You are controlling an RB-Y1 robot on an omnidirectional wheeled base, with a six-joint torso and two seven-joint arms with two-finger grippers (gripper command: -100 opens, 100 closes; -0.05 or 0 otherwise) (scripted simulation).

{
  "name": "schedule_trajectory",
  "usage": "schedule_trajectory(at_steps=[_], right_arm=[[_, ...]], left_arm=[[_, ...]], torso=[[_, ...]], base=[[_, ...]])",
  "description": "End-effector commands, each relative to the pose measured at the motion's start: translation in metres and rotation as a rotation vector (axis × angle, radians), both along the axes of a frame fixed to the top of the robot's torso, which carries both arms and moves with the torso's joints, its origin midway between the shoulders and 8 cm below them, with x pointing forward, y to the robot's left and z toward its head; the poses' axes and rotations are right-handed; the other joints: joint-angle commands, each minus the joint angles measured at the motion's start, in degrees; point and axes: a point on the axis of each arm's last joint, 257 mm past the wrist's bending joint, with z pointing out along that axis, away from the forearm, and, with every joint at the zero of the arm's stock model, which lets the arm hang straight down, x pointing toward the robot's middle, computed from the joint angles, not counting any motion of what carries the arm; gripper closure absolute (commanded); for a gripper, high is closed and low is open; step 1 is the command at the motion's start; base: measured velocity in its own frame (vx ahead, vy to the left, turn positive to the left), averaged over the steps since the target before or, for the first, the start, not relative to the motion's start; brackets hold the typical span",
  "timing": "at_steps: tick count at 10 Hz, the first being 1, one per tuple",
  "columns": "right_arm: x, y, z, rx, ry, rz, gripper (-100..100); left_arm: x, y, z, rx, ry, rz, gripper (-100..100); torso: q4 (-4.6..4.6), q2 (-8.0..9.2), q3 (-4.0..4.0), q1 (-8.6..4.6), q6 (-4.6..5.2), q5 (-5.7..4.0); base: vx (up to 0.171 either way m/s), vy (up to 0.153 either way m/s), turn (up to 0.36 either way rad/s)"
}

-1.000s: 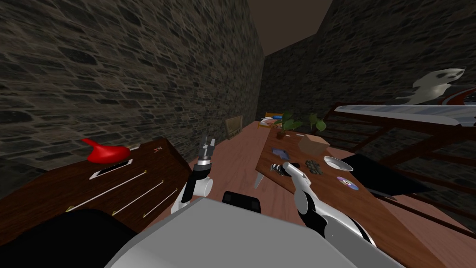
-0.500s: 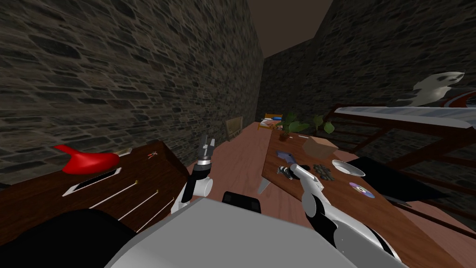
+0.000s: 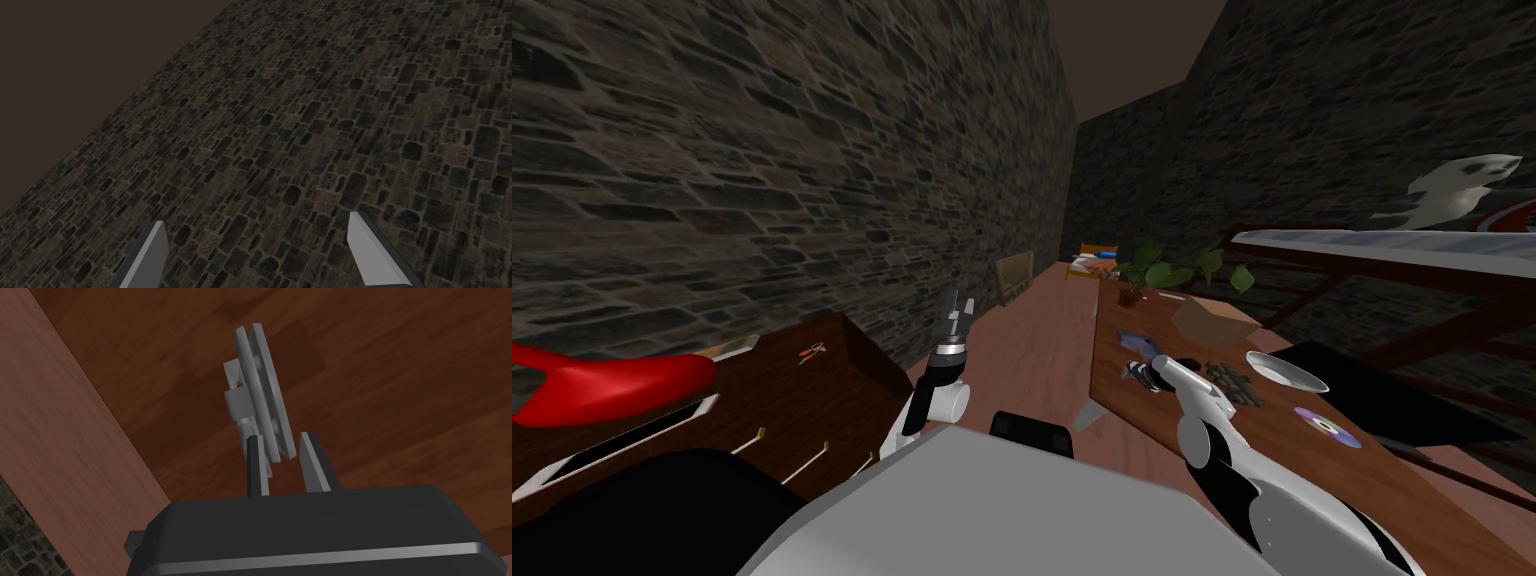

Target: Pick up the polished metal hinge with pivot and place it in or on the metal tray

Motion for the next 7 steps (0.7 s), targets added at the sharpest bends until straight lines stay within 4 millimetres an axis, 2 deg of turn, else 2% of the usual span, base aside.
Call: schedule_trajectory(at_steps=[1, 2, 3, 4, 6, 7], right_arm=[[-0.009, -0.023, 0.008, -0.011, 0.001, -0.051, 100], [-0.009, -0.023, 0.008, -0.011, 0.001, -0.051, 100], [-0.021, -0.048, 0.015, -0.025, 0.004, -0.106, 100], [-0.021, -0.048, 0.015, -0.025, 0.004, -0.106, 100], [-0.032, -0.071, 0.022, -0.039, 0.006, -0.155, 100], [-0.032, -0.071, 0.022, -0.039, 0.006, -0.155, 100]], left_arm=[[0.0, 0.0, 0.0, 0.0, 0.0, 0.0, 0], [0.0, 0.0, 0.0, 0.0, 0.0, 0.0, 0], [0.0, 0.0, 0.0, 0.0, 0.0, 0.0, 0], [0.0, 0.0, 0.0, 0.0, 0.0, 0.0, 0], [0.0, 0.0, 0.0, 0.0, 0.0, 0.0, 0], [0.0, 0.0, 0.0, 0.0, 0.0, 0.0, 0]], torso=[[0.0, 0.0, 0.0, 0.0, 0.0, 0.0], [-0.03, -0.18, -0.1, 0.06, 0.02, 0.03], [-0.03, -0.08, -0.07, -0.06, -0.06, -0.04], [-0.02, -0.3, -0.15, -0.33, 0.09, 0.01], [-0.06, -0.26, -0.16, -0.15, -0.01, -0.07], [-0.06, -0.27, -0.16, -0.15, 0.03, -0.05]], base=[[0.237, 0.14, -0.103], [0.177, 0.09, -0.044], [0.262, 0.029, -0.108], [0.257, 0.049, -0.081], [0.228, 0.094, -0.084], [0.169, 0.061, -0.046]])
